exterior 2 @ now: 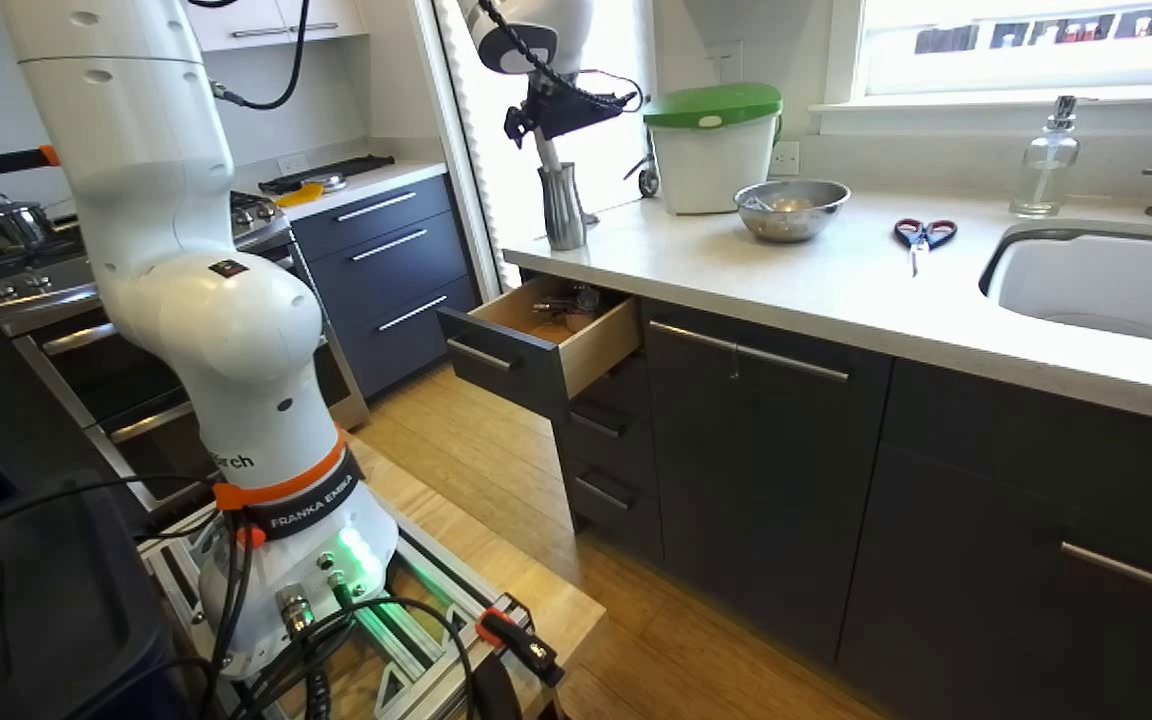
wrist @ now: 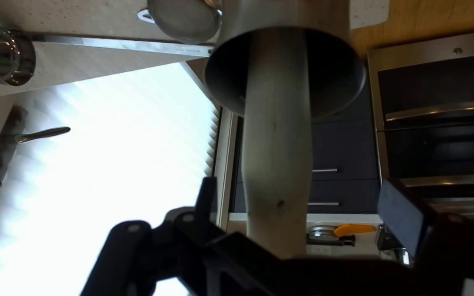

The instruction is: Remove the roller from the silver object

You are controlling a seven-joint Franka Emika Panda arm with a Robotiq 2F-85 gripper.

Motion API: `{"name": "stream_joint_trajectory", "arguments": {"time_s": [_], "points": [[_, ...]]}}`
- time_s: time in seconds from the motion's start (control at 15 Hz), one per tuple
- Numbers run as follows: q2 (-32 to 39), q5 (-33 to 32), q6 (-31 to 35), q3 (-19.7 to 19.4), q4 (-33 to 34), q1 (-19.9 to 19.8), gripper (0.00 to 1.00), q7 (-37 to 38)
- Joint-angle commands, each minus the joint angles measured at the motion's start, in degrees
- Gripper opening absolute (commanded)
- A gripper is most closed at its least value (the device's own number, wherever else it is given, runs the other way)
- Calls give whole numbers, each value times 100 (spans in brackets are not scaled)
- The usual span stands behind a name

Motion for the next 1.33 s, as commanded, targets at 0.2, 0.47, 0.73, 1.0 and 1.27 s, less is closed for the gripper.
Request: {"name": "stream_joint_trajectory", "arguments": {"time_s": [0.2,0.47,0.73,1.0,1.27], "points": [[306,81,-30,184,277,-167,100,-218],[410,49,-44,228,381,-187,76,-238],[449,12,-52,238,430,-205,45,-244],[421,-30,-53,224,440,-238,18,-233],[302,-64,-124,202,387,-290,18,-174]]}}
